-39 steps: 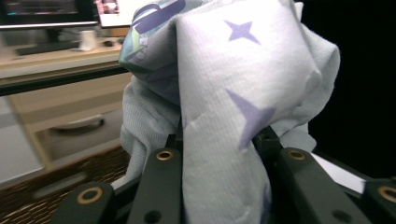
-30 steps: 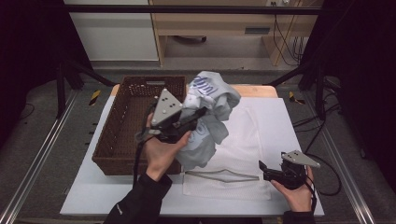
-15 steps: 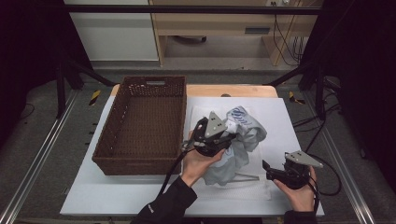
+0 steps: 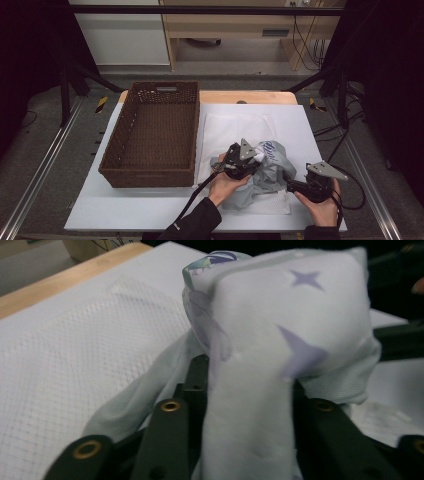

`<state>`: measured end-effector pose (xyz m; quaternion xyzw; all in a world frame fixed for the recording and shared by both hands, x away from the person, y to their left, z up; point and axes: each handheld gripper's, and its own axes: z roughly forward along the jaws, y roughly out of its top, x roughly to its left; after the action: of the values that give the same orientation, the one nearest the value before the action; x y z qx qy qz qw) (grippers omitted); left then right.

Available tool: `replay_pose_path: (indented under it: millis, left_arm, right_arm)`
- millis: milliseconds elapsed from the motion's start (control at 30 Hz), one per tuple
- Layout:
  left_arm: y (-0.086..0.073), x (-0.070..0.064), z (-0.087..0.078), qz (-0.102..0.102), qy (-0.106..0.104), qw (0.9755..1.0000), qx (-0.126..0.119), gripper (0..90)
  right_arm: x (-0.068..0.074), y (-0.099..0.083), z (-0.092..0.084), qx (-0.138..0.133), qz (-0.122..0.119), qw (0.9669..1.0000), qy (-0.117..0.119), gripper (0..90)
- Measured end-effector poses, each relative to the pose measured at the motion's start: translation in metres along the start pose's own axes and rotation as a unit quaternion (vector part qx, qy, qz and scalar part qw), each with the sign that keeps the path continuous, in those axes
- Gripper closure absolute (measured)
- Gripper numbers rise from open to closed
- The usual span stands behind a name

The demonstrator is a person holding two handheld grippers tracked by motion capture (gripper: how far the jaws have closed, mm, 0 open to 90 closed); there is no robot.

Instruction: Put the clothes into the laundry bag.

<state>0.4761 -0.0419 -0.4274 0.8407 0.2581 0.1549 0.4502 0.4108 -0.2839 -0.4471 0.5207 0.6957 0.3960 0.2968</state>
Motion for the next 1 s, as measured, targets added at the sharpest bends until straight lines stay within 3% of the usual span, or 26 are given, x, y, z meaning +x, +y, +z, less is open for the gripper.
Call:
replay_pose_path:
  millis: [167,267,367,533,667,800,900,1000]
  left_arm:
    - [-0.012,0.004,0.013,-0.014,-0.008,0.9995,0.029,48.6]
    - [-0.012,0.008,0.006,-0.032,-0.02,0.9987,0.035,38.0]
    - [-0.006,0.013,-0.014,-0.048,-0.048,0.9971,0.035,29.9]
    - [-0.002,0.011,-0.056,-0.024,-0.024,0.9994,0.003,23.8]
    - [-0.012,0.004,-0.086,-0.009,-0.003,0.9999,-0.004,25.0]
    - [-0.037,0.0,-0.107,-0.006,0.021,0.9996,-0.019,39.8]
    - [-0.059,0.002,-0.116,-0.015,0.022,0.9996,-0.013,50.1]
    - [-0.079,0.004,-0.121,-0.007,0.028,0.9996,0.006,56.6]
  right_arm:
    - [-0.002,0.0,-0.001,0.004,0.004,1.0,0.0,13.2]
    - [0.001,0.002,-0.002,-0.003,0.005,0.9999,0.012,12.9]
    - [0.004,0.004,-0.004,-0.007,0.005,0.9998,0.021,12.3]
    - [0.01,0.01,-0.01,-0.021,0.006,0.9992,0.035,10.5]
    - [0.016,0.016,-0.015,-0.033,0.003,0.9982,0.05,8.8]
    - [0.028,0.021,-0.014,-0.031,0.001,0.9963,0.08,6.6]
    - [0.041,0.027,-0.008,-0.023,-0.01,0.9954,0.093,4.7]
    - [0.055,0.035,0.002,-0.02,-0.025,0.9948,0.096,4.2]
